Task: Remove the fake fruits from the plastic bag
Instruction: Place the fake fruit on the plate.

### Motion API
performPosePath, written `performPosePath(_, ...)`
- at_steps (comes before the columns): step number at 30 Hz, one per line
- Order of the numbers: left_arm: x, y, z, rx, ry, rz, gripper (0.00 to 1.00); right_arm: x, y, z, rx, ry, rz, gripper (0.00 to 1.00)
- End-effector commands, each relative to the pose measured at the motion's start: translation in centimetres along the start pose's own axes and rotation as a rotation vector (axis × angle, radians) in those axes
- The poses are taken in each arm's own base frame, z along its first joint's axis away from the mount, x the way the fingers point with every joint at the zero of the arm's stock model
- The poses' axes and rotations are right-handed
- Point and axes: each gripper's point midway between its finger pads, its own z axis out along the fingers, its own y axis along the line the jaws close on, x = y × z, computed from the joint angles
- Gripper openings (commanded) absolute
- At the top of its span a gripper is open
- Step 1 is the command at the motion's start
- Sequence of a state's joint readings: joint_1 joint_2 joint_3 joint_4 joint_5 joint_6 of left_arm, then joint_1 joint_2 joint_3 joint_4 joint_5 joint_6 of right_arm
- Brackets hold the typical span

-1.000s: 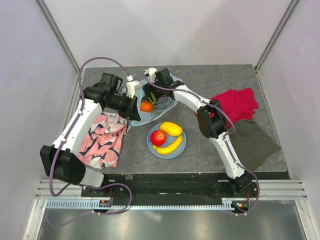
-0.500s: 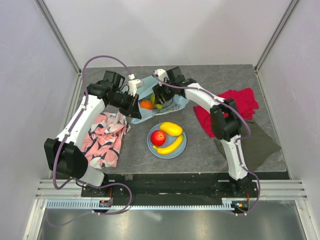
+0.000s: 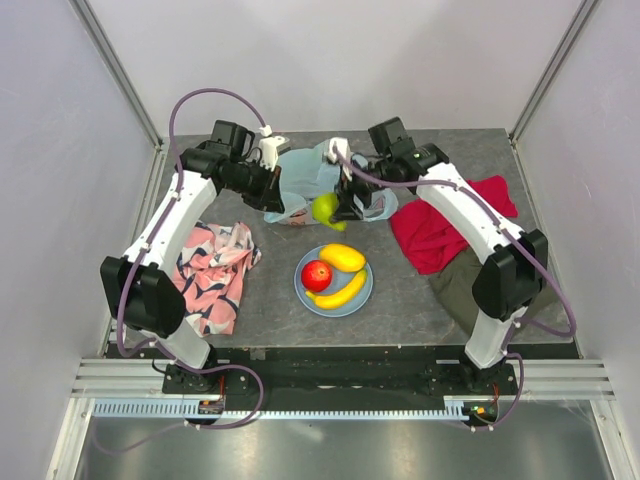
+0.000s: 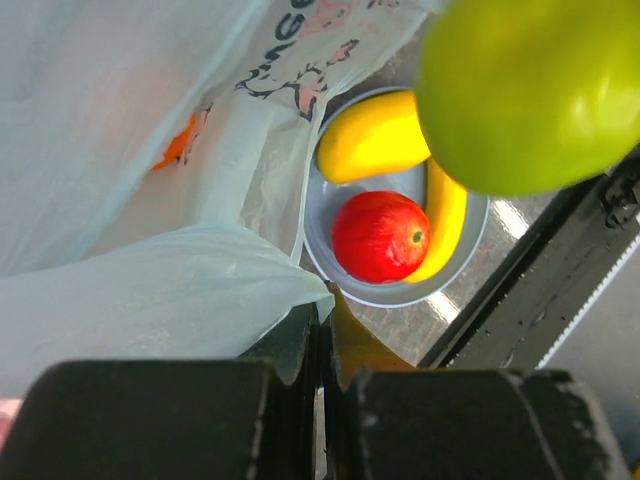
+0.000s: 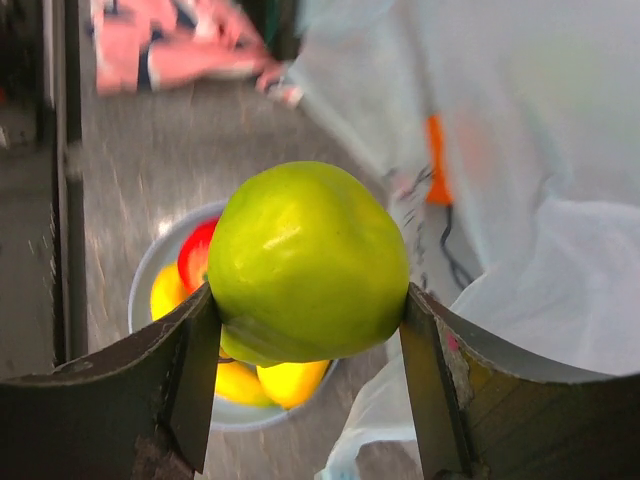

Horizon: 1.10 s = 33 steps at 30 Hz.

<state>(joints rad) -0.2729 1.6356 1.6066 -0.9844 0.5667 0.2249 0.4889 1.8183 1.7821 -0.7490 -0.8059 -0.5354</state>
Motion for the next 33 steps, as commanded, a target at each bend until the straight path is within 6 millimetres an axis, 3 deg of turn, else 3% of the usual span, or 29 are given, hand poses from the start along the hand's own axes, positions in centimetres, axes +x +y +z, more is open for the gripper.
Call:
performPosePath(1, -2.2, 0.8, -1.0, -0.075, -0.059, 0.054, 0.02, 5.2, 5.4, -1.3, -0.144, 0.185, -0.242, 0.47)
performPosePath(3, -2.2, 0.9, -1.1, -0.085, -0.061, 0.054, 0.02, 7.8, 6.7, -1.1, -0.182, 0.249, -0.263, 0.46)
performPosePath(5, -2.1, 0.8, -1.2, -0.089, -0.064, 0.059, 0.02, 9.2, 7.5, -1.0, -0.193, 0.294, -0.330, 0.46)
performPosePath(12, -1.1, 0.7, -1.9, -0.115, -0.058, 0.067, 0.02, 13.3, 6.7, 1.0, -0.194, 0.384, -0.256, 0.41)
performPosePath(18, -0.2, 0.5, -2.3, -0.122, -0.054, 0.072, 0.02, 14.1, 8.6, 1.5, -0.249, 0.423, -0.338, 0.41)
performPosePath(24, 0.3, 0.3, -2.6, -0.129, -0.051, 0.074, 0.02, 15.2, 11.6, -0.5, -0.347, 0.465, -0.489, 0.39)
performPosePath(27, 0.4, 0.3, -2.5, -0.126, -0.052, 0.074, 0.02, 16.1, 12.7, -0.4, -0.375, 0.490, -0.561, 0.39)
performPosePath(33, 0.4, 0.3, -2.7, -0.133, -0.055, 0.077, 0.02, 16.1, 12.7, 0.6, -0.392, 0.500, -0.640, 0.38)
